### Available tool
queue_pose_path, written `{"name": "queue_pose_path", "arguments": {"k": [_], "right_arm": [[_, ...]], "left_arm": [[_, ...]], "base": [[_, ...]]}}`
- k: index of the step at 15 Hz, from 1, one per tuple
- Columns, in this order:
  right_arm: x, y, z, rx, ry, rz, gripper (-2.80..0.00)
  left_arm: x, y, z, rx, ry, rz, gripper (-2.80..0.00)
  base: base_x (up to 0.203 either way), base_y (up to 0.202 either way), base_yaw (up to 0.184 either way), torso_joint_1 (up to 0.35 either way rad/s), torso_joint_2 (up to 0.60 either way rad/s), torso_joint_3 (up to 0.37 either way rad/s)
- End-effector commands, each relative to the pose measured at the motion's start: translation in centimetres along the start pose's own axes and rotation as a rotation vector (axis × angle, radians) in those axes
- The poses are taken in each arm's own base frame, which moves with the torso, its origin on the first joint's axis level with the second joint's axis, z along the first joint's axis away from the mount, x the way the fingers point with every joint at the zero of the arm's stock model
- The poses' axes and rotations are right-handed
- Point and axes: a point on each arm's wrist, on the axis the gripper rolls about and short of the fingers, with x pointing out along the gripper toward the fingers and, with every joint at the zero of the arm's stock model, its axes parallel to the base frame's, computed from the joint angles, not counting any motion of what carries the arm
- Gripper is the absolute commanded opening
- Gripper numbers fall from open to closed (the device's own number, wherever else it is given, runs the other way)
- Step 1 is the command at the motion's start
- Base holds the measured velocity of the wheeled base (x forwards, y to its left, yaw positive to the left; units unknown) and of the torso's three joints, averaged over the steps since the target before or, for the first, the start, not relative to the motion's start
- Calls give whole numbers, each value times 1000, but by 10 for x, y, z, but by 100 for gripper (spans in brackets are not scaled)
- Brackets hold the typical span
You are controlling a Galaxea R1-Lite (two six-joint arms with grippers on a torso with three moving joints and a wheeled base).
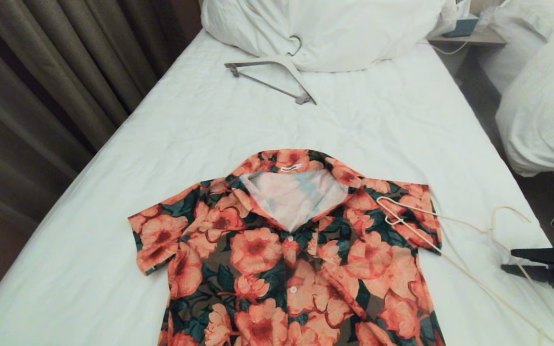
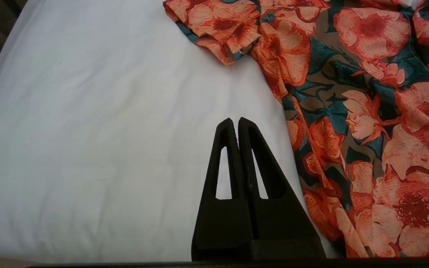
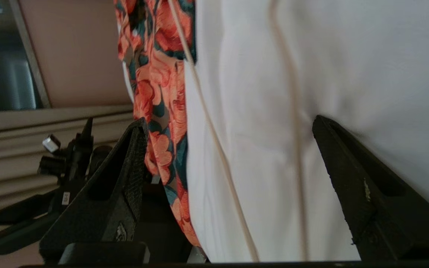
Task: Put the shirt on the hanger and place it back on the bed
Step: Lift the shirt and hanger
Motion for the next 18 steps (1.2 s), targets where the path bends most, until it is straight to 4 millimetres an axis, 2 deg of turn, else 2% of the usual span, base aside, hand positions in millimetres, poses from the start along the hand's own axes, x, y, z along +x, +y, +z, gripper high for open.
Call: {"name": "queue_pose_path", "arguments": {"k": [1, 4, 6, 7, 8, 14, 16, 18], "right_arm": [[9, 6, 1, -17, 22, 19, 0], [27, 12, 5, -48, 66, 51, 0], [32, 12, 6, -57, 77, 59, 0], [33, 10, 7, -75, 74, 55, -236], [33, 8, 7, -96, 68, 50, -280], [29, 8, 10, -133, 53, 32, -280], [24, 15, 12, -162, 47, 14, -280], [18, 32, 15, -222, 46, -15, -280]], "left_arm": [[0, 0, 0, 0, 2, -1, -280], [0, 0, 0, 0, 2, -1, -280], [0, 0, 0, 0, 2, -1, -280], [0, 0, 0, 0, 2, 0, -280], [0, 0, 0, 0, 2, -1, -280], [0, 0, 0, 0, 2, 0, -280], [0, 0, 0, 0, 2, -1, -280], [0, 0, 0, 0, 2, -1, -280]], "base": [[0, 0, 0, 0, 0, 0], [0, 0, 0, 0, 0, 0], [0, 0, 0, 0, 0, 0], [0, 0, 0, 0, 0, 0], [0, 0, 0, 0, 0, 0], [0, 0, 0, 0, 0, 0], [0, 0, 0, 0, 0, 0], [0, 0, 0, 0, 0, 0]]}}
